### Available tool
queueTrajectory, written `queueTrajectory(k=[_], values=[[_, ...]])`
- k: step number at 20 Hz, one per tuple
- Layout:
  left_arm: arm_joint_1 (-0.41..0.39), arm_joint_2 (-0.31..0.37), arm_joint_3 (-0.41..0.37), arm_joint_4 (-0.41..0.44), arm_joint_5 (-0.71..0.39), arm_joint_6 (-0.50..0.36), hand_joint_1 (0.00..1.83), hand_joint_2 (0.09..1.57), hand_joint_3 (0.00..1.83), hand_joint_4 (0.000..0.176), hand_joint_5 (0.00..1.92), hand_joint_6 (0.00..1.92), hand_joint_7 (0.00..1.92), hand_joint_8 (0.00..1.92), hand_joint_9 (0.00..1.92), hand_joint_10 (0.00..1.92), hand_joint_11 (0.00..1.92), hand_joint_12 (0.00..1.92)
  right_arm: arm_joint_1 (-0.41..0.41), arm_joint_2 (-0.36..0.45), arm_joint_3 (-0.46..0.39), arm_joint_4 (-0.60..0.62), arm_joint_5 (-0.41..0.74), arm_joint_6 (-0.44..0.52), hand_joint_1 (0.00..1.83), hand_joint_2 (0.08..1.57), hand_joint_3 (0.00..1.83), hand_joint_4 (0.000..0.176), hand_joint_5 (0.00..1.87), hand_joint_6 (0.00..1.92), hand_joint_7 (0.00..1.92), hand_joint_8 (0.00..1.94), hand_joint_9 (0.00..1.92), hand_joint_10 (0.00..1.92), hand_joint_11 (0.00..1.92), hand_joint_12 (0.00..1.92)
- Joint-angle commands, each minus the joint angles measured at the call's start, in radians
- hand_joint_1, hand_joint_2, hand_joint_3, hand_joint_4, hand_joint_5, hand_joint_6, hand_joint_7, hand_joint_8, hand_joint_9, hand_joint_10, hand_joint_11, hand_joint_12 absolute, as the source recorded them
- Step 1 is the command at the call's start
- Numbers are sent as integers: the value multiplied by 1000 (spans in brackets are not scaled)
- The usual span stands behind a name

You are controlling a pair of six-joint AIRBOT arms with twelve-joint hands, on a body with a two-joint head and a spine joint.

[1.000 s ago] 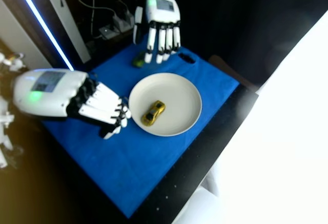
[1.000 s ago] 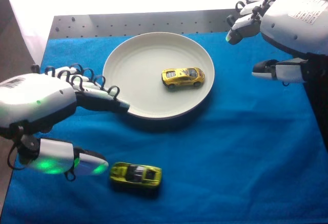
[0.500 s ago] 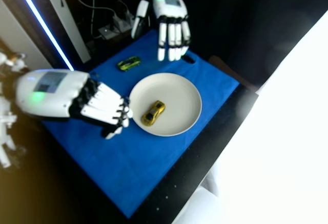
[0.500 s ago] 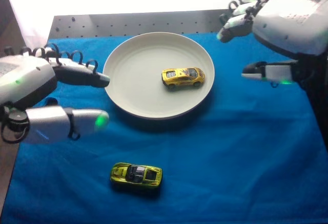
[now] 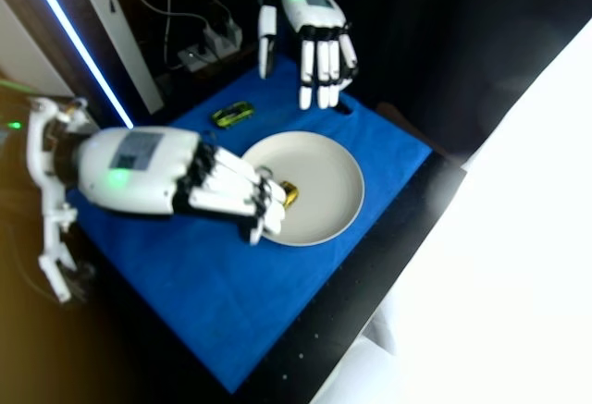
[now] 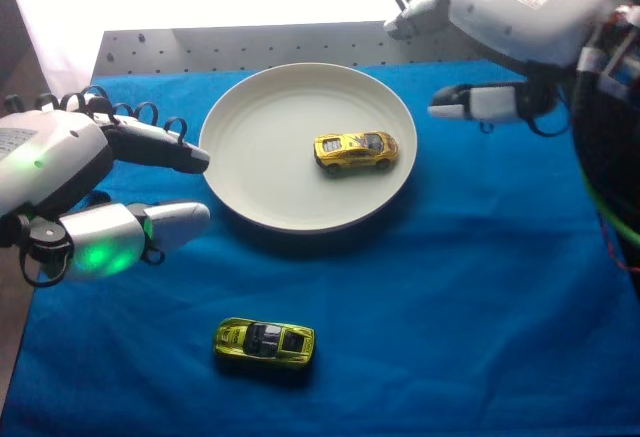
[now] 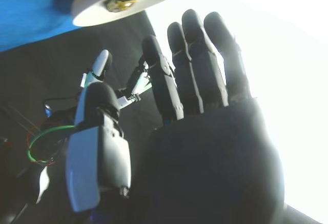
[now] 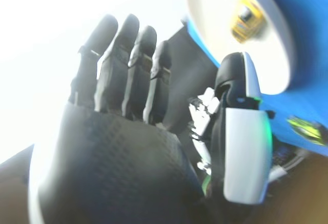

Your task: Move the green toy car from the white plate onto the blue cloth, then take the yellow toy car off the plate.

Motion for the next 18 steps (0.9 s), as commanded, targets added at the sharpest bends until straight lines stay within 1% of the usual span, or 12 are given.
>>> queueTrajectory(k=[1, 3, 4, 5, 7, 8, 9, 10, 12, 13, 16, 18], values=[[-6, -1, -1, 8, -129, -1, 417, 1194, 0, 93, 774, 21, 635, 9, 643, 78, 141, 1572, 19, -13, 7, -9, 86, 2, 880, 967, 0, 0, 718, 15, 791, 76, 514, 976, 319, 1716], [-2, -2, -2, 4, -132, -1, 406, 1182, 0, 102, 796, 23, 667, 17, 647, 90, 146, 1565, 26, -50, 46, -9, 60, 36, 905, 972, 0, 0, 726, 10, 839, 97, 542, 1090, 358, 1798], [-1, -2, -2, 4, -132, -1, 424, 1186, 0, 106, 810, 27, 680, 20, 646, 92, 147, 1566, 26, -60, 57, -9, 52, 41, 955, 969, 0, 0, 732, 9, 838, 119, 486, 1225, 334, 1879], [-1, -3, -2, 3, -132, -1, 441, 1187, 0, 97, 823, 30, 694, 24, 661, 101, 165, 1572, 27, -72, 69, -8, 35, 41, 958, 968, 0, 0, 742, 6, 815, 215, 480, 1272, 337, 1884], [-1, -3, -2, 2, -132, -1, 443, 1178, 0, 113, 841, 30, 712, 25, 674, 111, 183, 1557, 28, -93, 91, -3, 5, 41, 930, 953, 0, 0, 775, 10, 786, 354, 503, 1245, 357, 1843], [-1, -3, -2, 1, -130, -1, 807, 1204, 14, 163, 780, 1036, 776, 39, 693, 178, 192, 1502, 28, -104, 104, 7, -6, 41, 924, 954, 0, 0, 782, 8, 752, 413, 497, 1206, 342, 1811], [-1, -3, -2, 1, -129, -1, 864, 1231, 7, 173, 735, 1292, 811, 49, 628, 429, 210, 1512, 28, -116, 117, 17, -19, 41, 912, 956, 1, 0, 784, 6, 730, 428, 479, 1159, 309, 1782], [-1, -5, -2, 1, -129, -1, 874, 1241, 0, 175, 722, 1349, 811, 41, 546, 547, 165, 1469, 28, -128, 129, 20, -30, 41, 908, 957, 1, 0, 810, 16, 695, 412, 421, 1114, 205, 1791], [-1, -6, -2, 1, -127, -1, 880, 1241, 0, 176, 722, 1358, 797, 29, 511, 576, 155, 1419, 29, -141, 141, 22, -49, 41, 865, 960, 0, 0, 784, 4, 654, 332, 347, 1065, 90, 1810], [-1, -5, -1, 1, -123, -1, 868, 1249, 2, 176, 705, 1384, 785, 20, 518, 559, 171, 1399, 30, -146, 143, 22, -53, 41, 872, 955, 0, 0, 746, 2, 669, 247, 394, 942, 127, 1731], [-1, -10, 1, -2, -119, -1, 874, 1247, 0, 176, 712, 1374, 798, 19, 531, 542, 169, 1381, 34, -148, 143, 22, -59, 41, 901, 936, 0, 0, 730, 4, 726, 176, 406, 990, 164, 1760], [-1, -10, 1, -3, -119, -1, 870, 1250, 0, 176, 708, 1379, 805, 13, 501, 648, 173, 1426, 37, -151, 140, 21, -59, 41, 896, 927, 0, 0, 770, 15, 751, 159, 410, 996, 150, 1776]])
